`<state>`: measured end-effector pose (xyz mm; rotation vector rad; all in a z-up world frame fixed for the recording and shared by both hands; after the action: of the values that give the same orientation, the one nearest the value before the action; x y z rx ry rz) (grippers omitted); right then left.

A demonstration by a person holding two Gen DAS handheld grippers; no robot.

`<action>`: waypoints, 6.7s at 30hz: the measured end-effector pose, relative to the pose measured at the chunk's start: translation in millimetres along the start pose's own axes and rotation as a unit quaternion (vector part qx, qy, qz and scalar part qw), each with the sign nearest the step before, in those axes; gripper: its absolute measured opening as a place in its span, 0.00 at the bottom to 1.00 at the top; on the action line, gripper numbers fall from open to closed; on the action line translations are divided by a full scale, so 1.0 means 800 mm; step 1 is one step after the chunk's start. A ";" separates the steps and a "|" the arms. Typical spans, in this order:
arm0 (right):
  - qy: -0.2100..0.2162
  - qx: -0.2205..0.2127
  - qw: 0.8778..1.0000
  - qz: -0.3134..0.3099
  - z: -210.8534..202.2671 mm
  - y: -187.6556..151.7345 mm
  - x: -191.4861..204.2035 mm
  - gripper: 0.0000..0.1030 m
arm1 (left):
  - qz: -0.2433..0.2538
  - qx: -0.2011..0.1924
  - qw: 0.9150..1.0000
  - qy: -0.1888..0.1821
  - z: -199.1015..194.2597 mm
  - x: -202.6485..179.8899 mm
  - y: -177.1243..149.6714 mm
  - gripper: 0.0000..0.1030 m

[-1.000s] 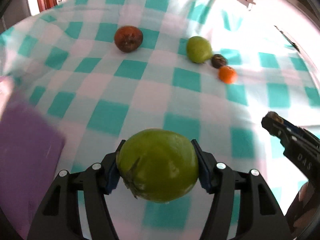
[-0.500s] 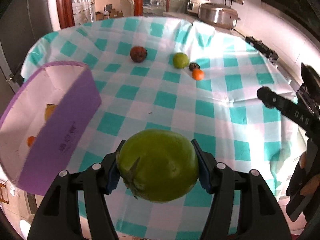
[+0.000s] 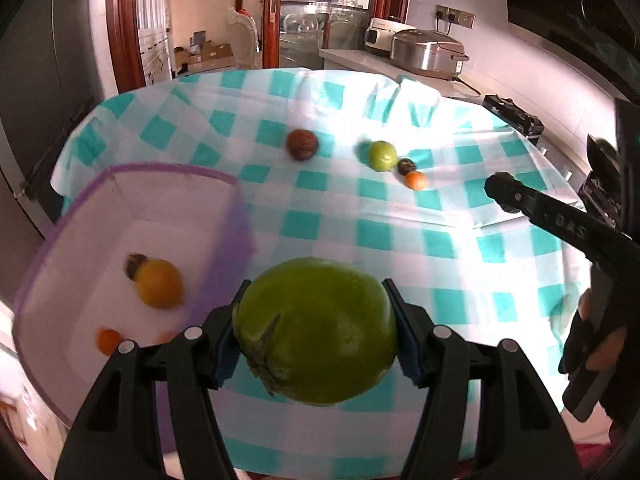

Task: Organize fruits
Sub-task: 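Carry the brown nut and green lime into the box with both tools, then open both tools to release the fruits and withdraw from the box, then grasp an orange with the right tool while the left tool grasps a green lime, then carry the orange and green lime over the box with both tools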

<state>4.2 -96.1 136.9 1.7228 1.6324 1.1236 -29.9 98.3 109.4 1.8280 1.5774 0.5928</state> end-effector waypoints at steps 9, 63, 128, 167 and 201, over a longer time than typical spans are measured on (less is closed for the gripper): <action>0.043 0.012 0.999 -0.029 0.064 -0.002 0.197 0.41 | -0.045 0.022 0.999 0.016 -0.007 0.196 0.002 0.61; 0.064 0.280 0.952 -0.104 0.327 -0.103 0.412 0.65 | -0.037 0.261 0.962 0.075 0.119 0.353 -0.078 0.77; -0.052 0.143 0.988 -0.015 0.158 -0.012 -0.177 0.81 | -0.024 0.163 0.986 0.011 0.279 -0.124 0.042 0.98; -0.070 0.151 0.986 0.001 0.296 -0.022 -0.170 0.40 | -0.071 0.112 0.986 -0.098 0.551 -0.152 0.196 0.63; 0.092 0.046 0.987 -0.127 -0.080 -0.083 0.012 0.40 | -0.027 0.029 0.999 0.020 -0.048 -0.083 -0.069 0.62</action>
<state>-86.4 -88.4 117.9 1.4466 1.9799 1.1246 -106.7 43.7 101.2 1.8195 1.6803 0.5672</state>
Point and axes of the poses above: each gripper's, at about its wrist camera, not at the fingertips, and z roughly the way its jaws point, x to its left, y to its top, the point moved 9 cm from there along z, roughly the way its jaws point, and after that the axes turned 5 degrees about -x, right-handed, at the moved point
